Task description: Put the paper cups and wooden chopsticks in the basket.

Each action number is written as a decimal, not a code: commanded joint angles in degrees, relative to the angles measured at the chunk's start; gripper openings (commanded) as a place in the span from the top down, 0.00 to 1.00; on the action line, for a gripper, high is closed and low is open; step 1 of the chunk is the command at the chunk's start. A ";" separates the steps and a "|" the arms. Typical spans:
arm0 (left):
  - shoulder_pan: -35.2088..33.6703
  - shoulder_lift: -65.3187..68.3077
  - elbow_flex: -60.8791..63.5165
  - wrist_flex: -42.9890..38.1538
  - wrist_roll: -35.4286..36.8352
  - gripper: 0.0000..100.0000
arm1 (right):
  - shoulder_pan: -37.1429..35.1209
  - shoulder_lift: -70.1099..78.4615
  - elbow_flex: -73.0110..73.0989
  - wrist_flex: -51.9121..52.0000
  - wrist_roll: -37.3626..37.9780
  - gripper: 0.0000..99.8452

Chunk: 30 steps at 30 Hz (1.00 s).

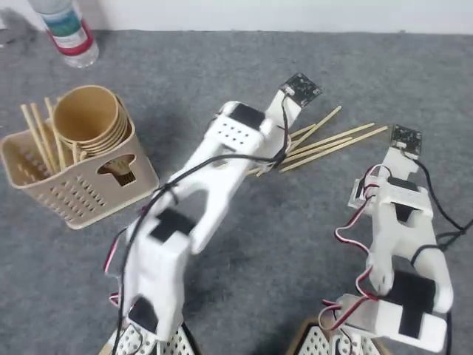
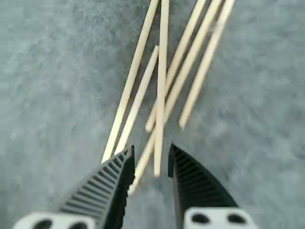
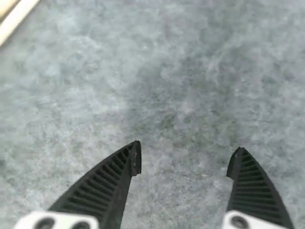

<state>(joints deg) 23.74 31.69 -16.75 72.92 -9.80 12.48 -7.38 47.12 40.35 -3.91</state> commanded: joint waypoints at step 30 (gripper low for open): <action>2.55 45.27 -73.10 27.60 1.85 0.90 | -1.10 -3.91 -0.09 -2.24 -0.53 0.70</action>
<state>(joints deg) 26.73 77.85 -87.60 98.95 -8.48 12.04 -8.88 47.21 38.95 -4.00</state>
